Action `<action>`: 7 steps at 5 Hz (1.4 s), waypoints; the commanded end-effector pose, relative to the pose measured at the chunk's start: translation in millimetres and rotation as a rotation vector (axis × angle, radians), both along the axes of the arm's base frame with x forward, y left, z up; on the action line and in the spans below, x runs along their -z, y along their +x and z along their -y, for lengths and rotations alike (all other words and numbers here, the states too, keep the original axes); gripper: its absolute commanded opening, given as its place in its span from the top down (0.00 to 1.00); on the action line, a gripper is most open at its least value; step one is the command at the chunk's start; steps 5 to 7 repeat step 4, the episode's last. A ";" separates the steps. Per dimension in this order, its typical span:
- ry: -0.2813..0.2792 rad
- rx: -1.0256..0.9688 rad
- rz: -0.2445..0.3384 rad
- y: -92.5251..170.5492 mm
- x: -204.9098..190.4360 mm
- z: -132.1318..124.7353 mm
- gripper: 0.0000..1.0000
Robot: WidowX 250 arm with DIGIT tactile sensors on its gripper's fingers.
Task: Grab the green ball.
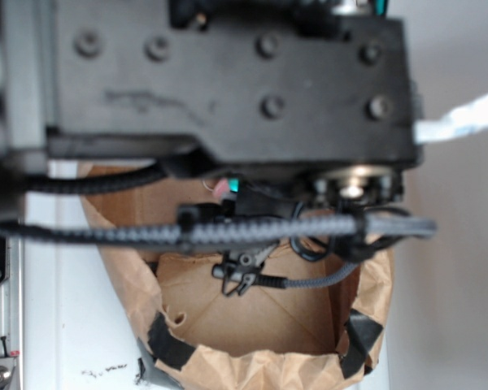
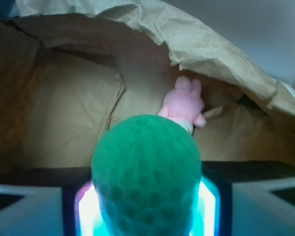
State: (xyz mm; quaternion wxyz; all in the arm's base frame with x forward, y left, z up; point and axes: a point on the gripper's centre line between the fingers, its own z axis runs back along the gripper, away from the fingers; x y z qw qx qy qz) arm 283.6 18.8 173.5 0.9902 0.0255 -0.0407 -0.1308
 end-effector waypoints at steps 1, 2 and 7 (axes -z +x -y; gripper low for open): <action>-0.018 -0.130 0.080 -7.3 -41.3 -0.2 1.00; -0.036 -0.172 0.094 -10.3 -44.9 -5.1 1.00; -0.055 -0.186 0.115 -12.2 -44.2 -11.1 1.00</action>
